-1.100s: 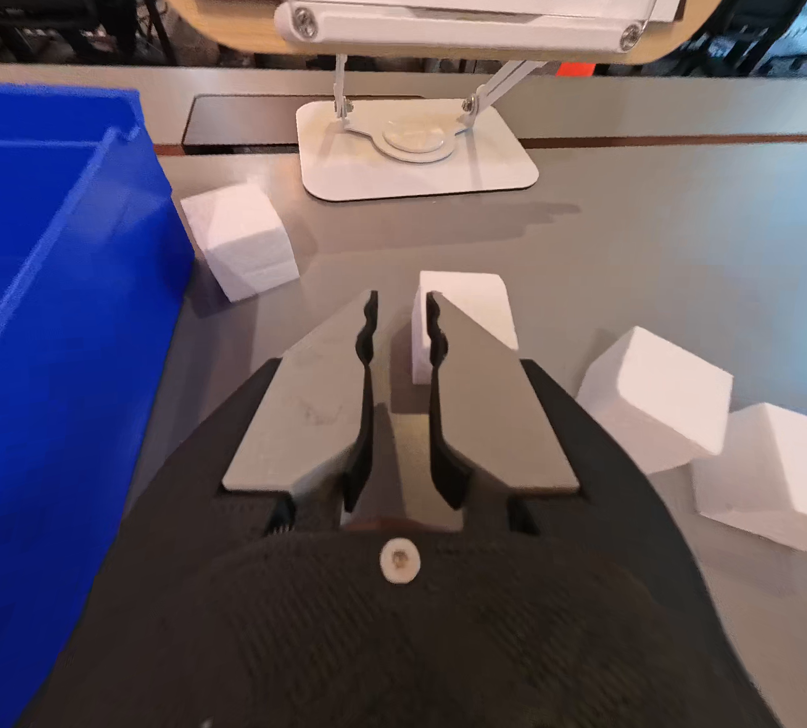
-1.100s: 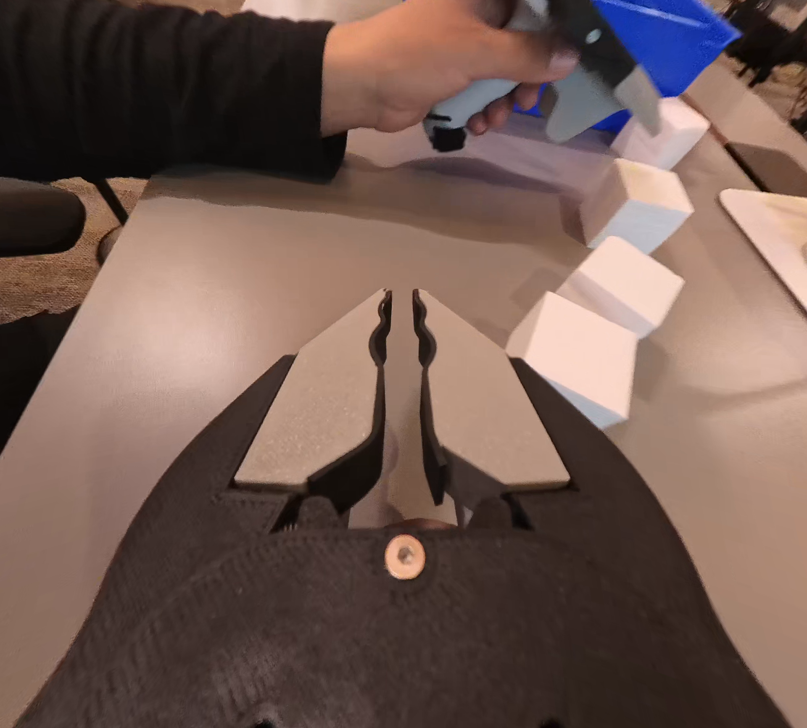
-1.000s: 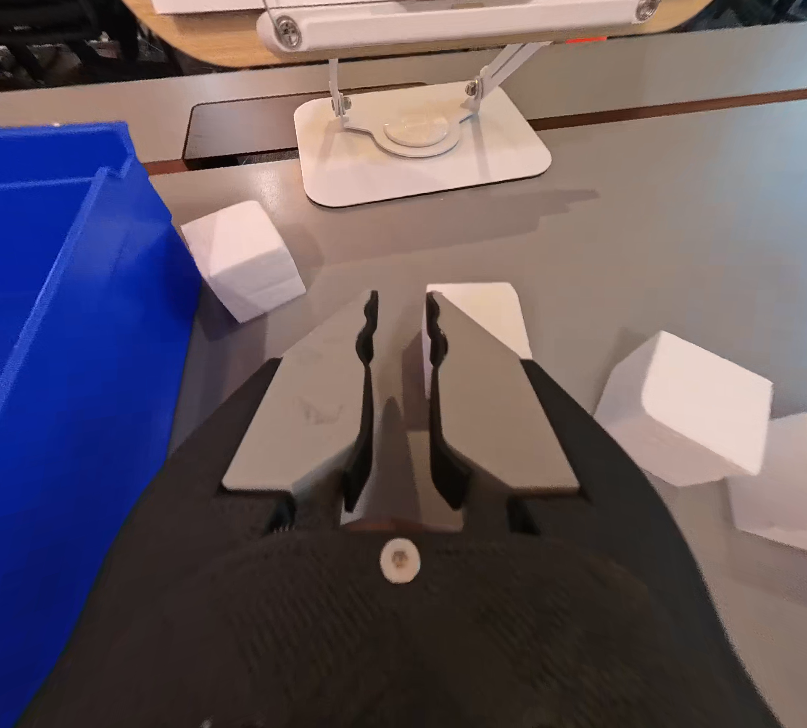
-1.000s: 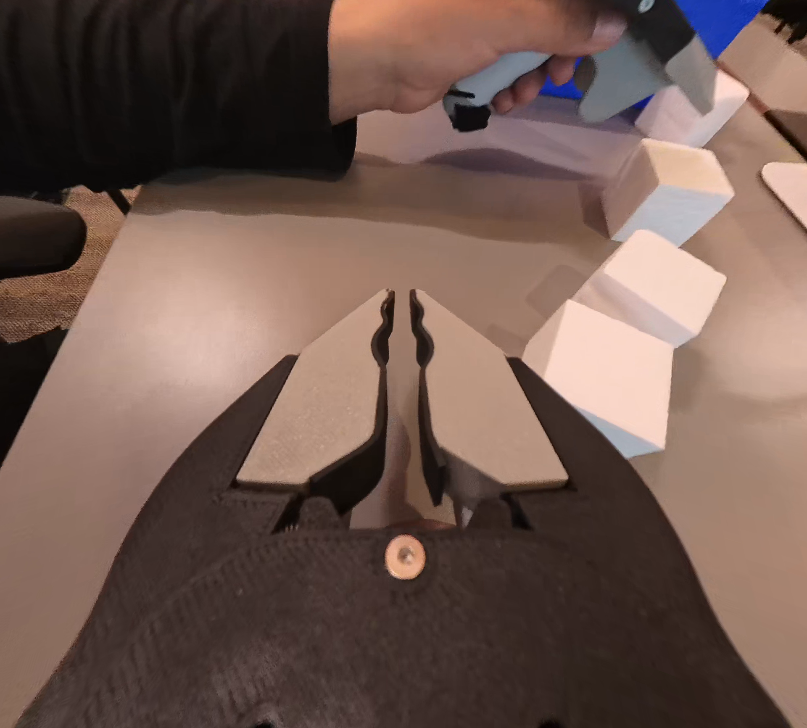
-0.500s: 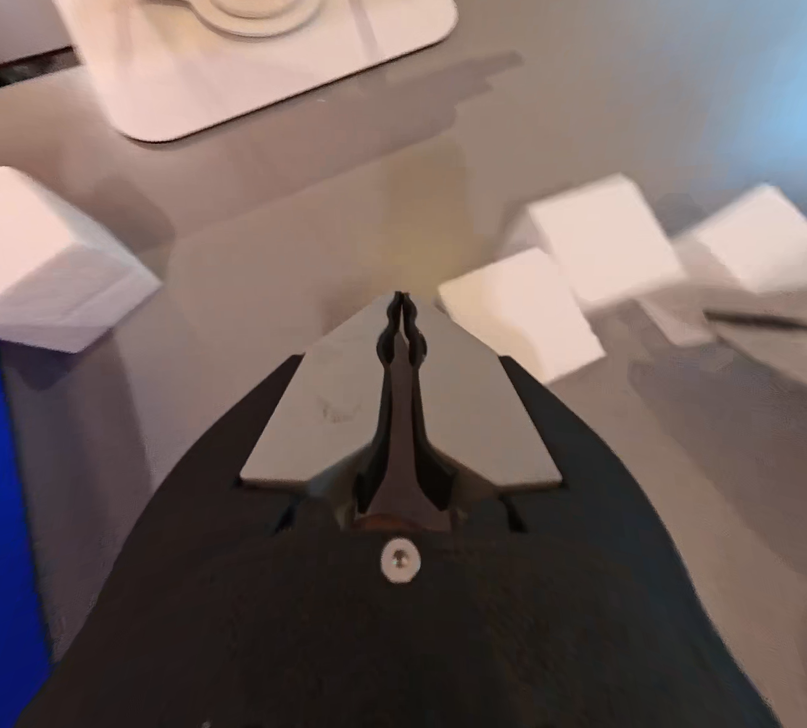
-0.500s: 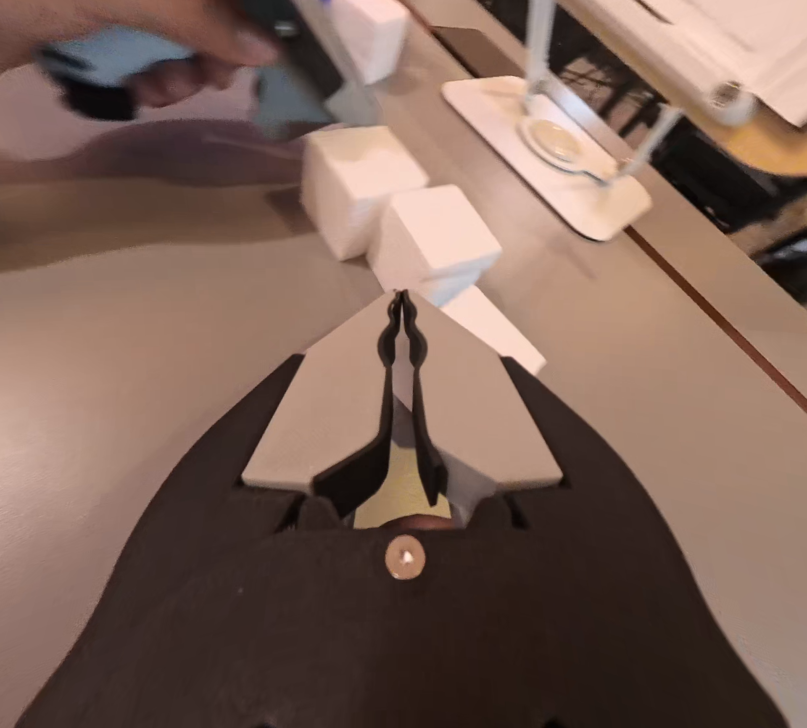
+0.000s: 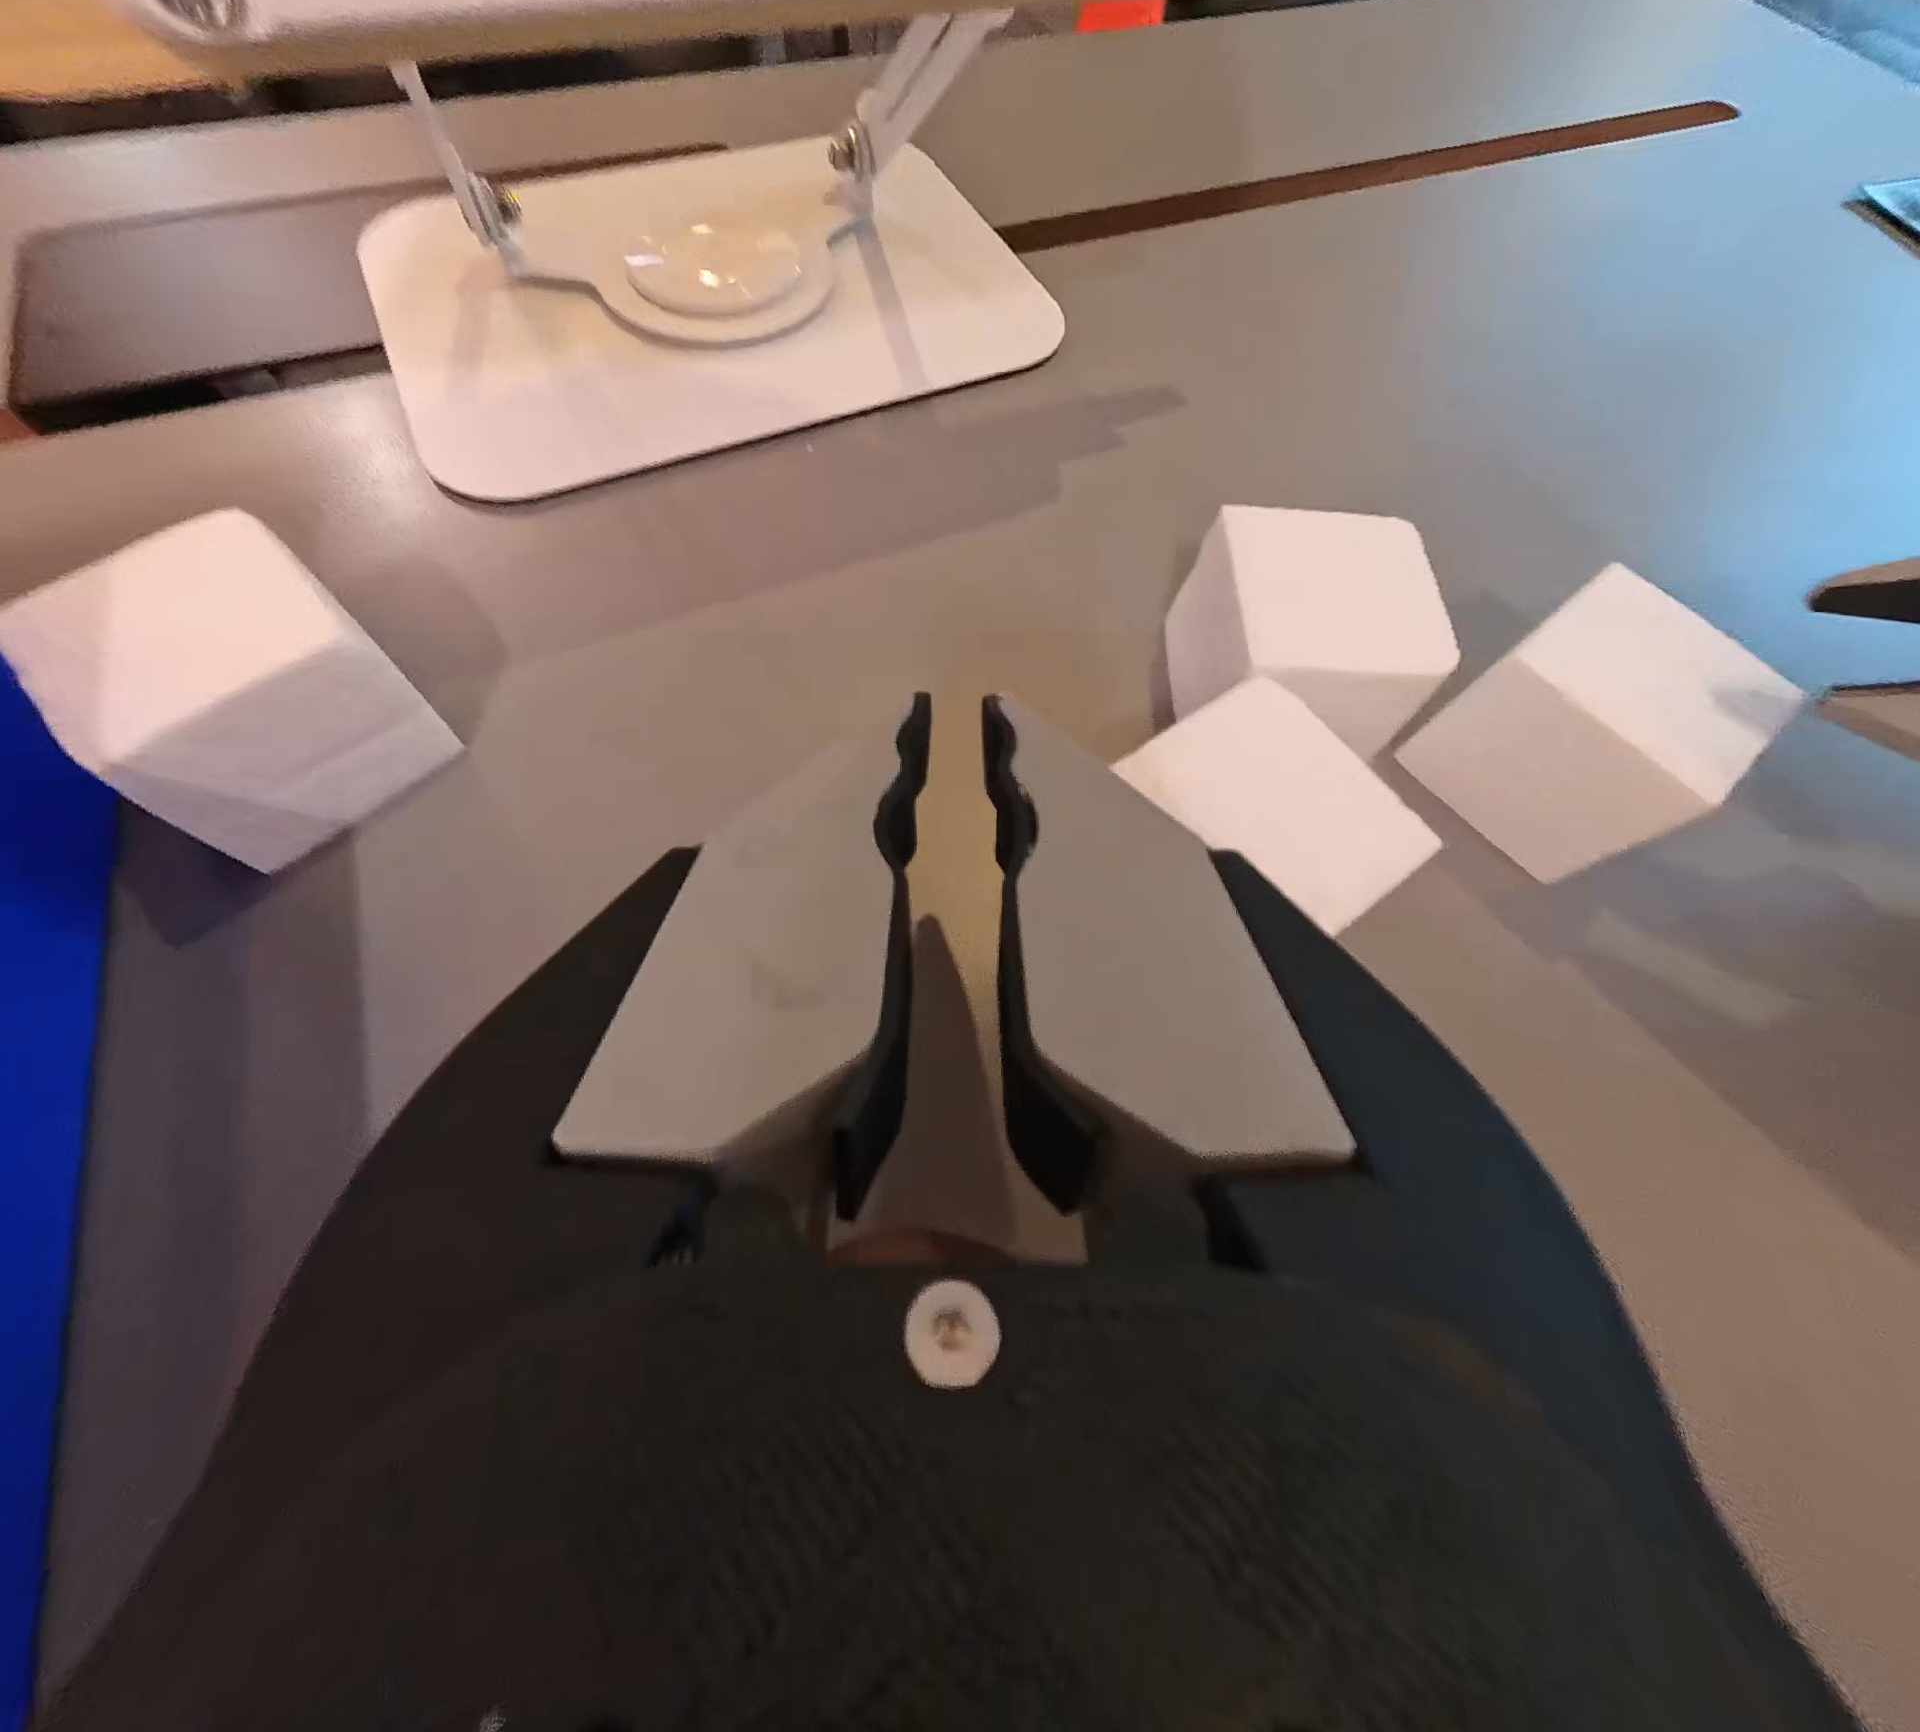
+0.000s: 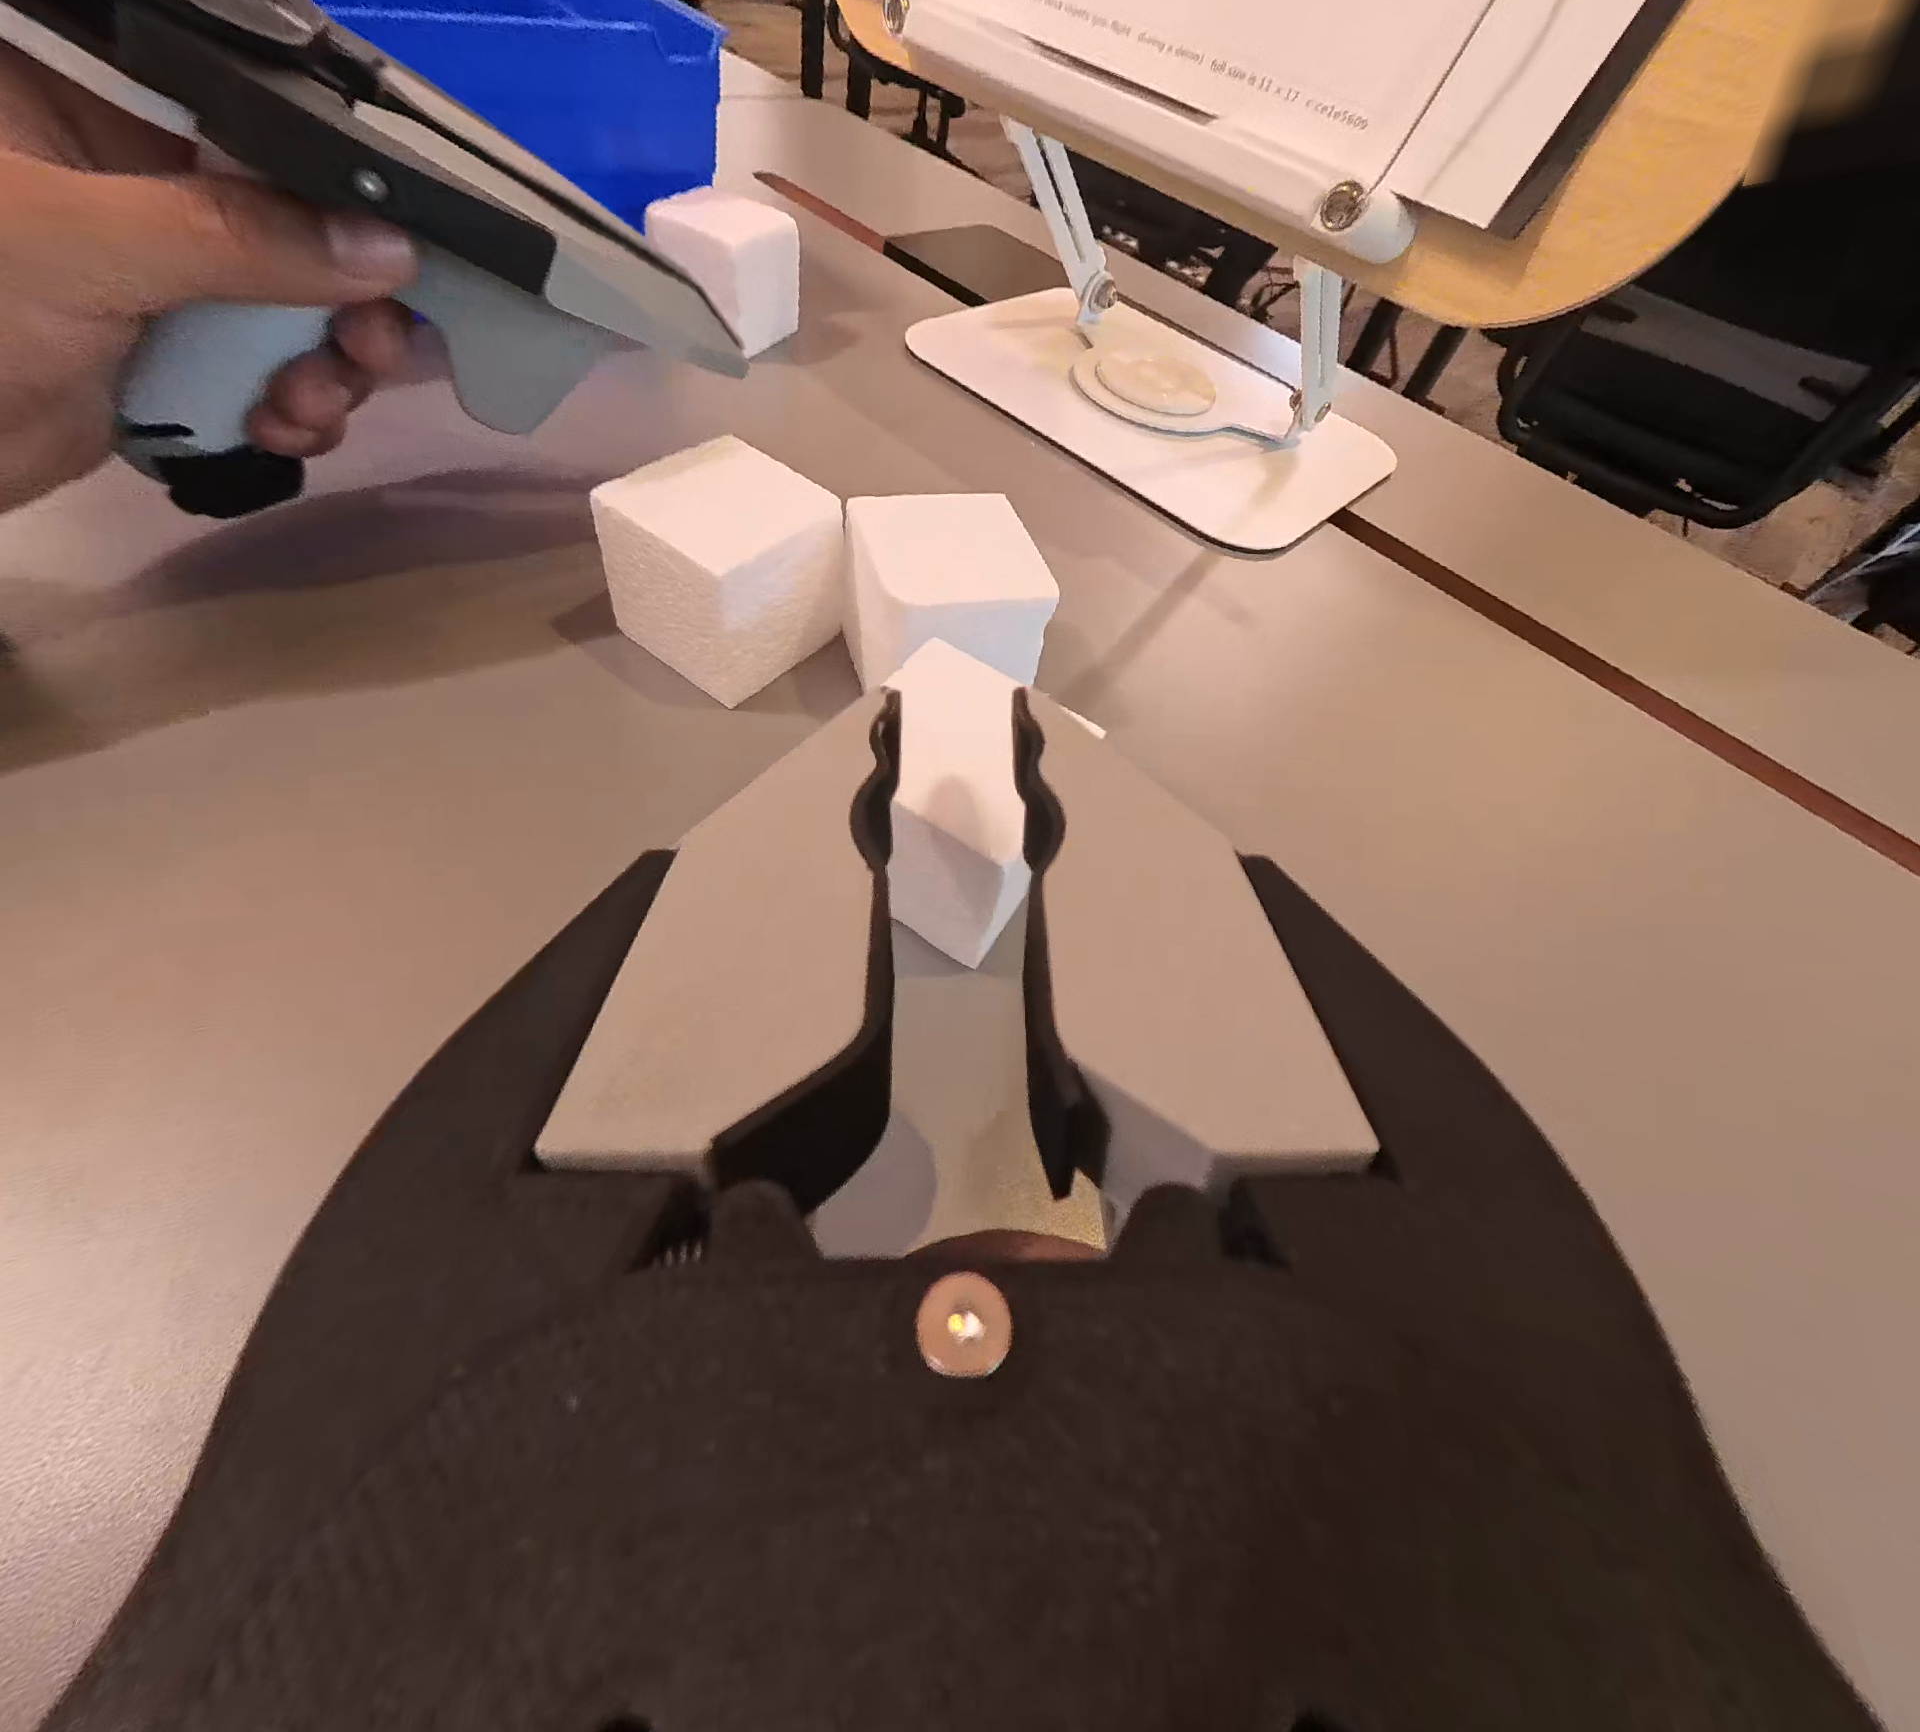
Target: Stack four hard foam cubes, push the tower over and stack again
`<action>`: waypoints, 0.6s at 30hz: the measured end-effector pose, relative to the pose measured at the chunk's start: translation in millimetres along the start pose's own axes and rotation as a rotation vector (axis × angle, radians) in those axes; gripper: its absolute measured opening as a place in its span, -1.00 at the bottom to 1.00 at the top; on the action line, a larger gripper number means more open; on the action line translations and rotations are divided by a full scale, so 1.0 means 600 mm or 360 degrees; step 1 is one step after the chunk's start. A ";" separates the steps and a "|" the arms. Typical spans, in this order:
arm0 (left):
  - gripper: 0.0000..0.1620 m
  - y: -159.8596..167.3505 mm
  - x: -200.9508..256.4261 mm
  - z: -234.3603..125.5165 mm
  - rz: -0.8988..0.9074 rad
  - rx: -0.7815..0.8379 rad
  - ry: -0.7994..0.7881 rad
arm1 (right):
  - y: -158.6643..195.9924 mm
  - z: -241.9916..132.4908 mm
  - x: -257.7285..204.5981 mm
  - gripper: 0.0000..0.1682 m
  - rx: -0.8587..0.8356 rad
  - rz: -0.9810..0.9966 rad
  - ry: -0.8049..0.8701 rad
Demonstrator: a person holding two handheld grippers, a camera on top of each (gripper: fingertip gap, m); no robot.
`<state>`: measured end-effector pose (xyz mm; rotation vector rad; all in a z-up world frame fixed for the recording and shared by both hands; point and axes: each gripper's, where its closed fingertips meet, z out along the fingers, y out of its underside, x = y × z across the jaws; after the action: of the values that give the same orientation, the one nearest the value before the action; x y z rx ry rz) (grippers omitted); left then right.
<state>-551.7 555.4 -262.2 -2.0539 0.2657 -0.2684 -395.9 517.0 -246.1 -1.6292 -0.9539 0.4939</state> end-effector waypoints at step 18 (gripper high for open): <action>-0.91 0.081 0.207 0.011 0.0319 -0.0396 0.0878 | -0.016 -0.031 0.060 -0.77 0.0115 0.0122 0.0120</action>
<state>-435.4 501.1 -298.6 -2.1400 0.8739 -0.7057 -364.1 534.9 -226.1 -1.6125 -0.8114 0.5096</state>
